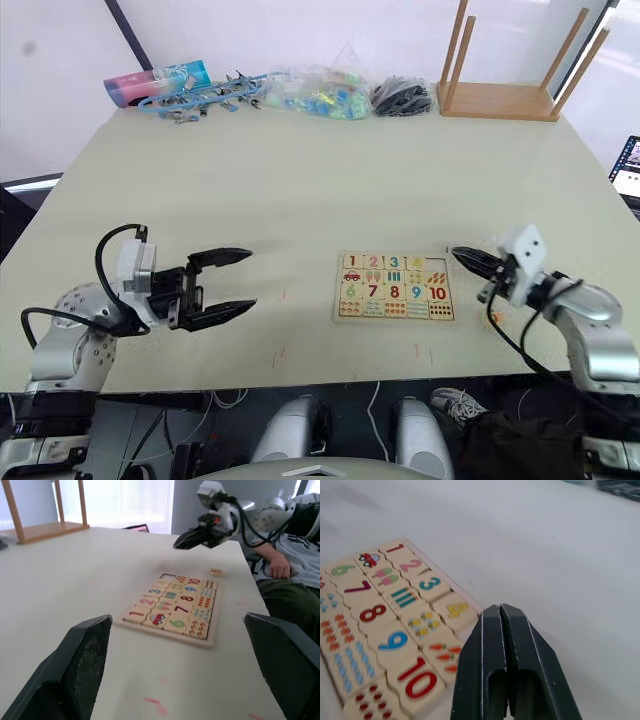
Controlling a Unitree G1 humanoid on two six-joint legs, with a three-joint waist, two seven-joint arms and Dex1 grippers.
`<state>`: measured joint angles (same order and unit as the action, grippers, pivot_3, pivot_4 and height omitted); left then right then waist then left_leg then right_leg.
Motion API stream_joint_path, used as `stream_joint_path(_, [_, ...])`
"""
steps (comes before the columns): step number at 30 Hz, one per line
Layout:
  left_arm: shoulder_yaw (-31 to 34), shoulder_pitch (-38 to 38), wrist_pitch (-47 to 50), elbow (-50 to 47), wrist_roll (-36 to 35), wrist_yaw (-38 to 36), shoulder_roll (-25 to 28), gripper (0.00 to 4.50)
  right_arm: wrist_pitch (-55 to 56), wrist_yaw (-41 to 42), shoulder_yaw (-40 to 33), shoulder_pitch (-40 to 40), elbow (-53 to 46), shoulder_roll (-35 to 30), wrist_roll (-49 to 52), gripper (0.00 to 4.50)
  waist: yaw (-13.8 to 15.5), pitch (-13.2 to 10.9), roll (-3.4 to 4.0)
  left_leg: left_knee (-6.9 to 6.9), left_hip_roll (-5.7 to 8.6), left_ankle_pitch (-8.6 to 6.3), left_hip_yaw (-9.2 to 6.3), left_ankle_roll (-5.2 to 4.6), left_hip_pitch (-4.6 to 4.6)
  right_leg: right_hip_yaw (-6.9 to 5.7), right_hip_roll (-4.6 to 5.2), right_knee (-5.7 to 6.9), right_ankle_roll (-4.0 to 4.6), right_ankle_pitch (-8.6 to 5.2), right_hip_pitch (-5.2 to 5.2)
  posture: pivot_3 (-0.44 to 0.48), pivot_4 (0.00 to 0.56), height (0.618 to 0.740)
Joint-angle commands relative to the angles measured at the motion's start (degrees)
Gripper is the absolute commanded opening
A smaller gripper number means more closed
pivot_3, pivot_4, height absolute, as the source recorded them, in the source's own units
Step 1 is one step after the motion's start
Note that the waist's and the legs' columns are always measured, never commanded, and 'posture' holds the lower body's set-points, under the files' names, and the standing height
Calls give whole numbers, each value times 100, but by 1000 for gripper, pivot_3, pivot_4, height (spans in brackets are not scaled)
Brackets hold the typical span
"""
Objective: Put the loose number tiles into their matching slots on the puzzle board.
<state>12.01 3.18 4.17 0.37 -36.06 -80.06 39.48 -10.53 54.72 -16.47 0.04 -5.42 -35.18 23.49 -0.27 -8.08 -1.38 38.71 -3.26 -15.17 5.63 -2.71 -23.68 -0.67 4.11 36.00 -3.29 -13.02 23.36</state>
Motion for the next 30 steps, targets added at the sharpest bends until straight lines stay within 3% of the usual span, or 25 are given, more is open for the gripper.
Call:
stream_joint_path(1, [280, -230, -190, -140, 10, 94, 5, 4500, 277, 101, -644, 507, -323, -50, 374, 23, -6, 0, 0, -1, -1, 0, -1, 0, 0, 0, 0, 0, 1, 0, 0, 0, 150, 738])
stream_joint_path(4, [373, -402, -275, -104, 56, 162, 11, 4500, 349, 170, -919, 960, -355, -59, 521, 715, -4, 0, 0, 0, -1, -1, -6, -1, 5, 1, 1, 1, 4, -2, -2, 0, 150, 738])
stream_joint_path(8, [523, -650, -391, -43, 112, 285, -2, 4500, 670, 315, -1279, 1594, -183, -9, 584, 2285, -3, 2, 3, 0, -3, -2, -20, -3, 11, 5, 2, 1, 5, 1, -3, 0, 150, 738])
stream_joint_path(10, [631, -791, -466, 37, 132, 321, 1, 4500, 958, 513, -1444, 1922, 51, 4, 590, 3453, -4, 3, 3, -1, -3, -2, -24, -3, 12, 5, 2, 1, 6, 0, -3, 0, 150, 738])
stream_joint_path(11, [671, -833, -488, 66, 123, 338, 4, 4500, 1059, 572, -1525, 1994, 165, 33, 648, 3528, -5, 3, 3, -1, -3, -2, -22, -3, 15, 8, 4, 1, 5, 1, -3, 0, 150, 738])
stream_joint_path(13, [718, -895, -533, 116, 117, 323, 21, 4500, 1264, 734, -1595, 2103, 369, 48, 711, 4457, -5, 3, 3, -1, -4, -2, -24, -3, 18, 8, 3, 1, 5, 1, -3, 0, 150, 738])
stream_joint_path(20, [805, -911, -667, 389, 157, 145, 134, 4500, 2024, 1217, -1703, 2233, 1166, 96, 753, 4488, -9, 5, 7, -1, -11, -3, -25, -3, 23, 8, 6, 1, 6, 0, -3, 0, 150, 738])
stream_joint_path(30, [832, -877, -702, 474, 170, 77, 151, 4500, 2202, 1285, -1681, 2206, 1350, 75, 793, 4488, -8, 11, 18, -4, -25, -4, -24, -2, 24, 9, 9, 1, 9, 1, -3, 0, 150, 738])
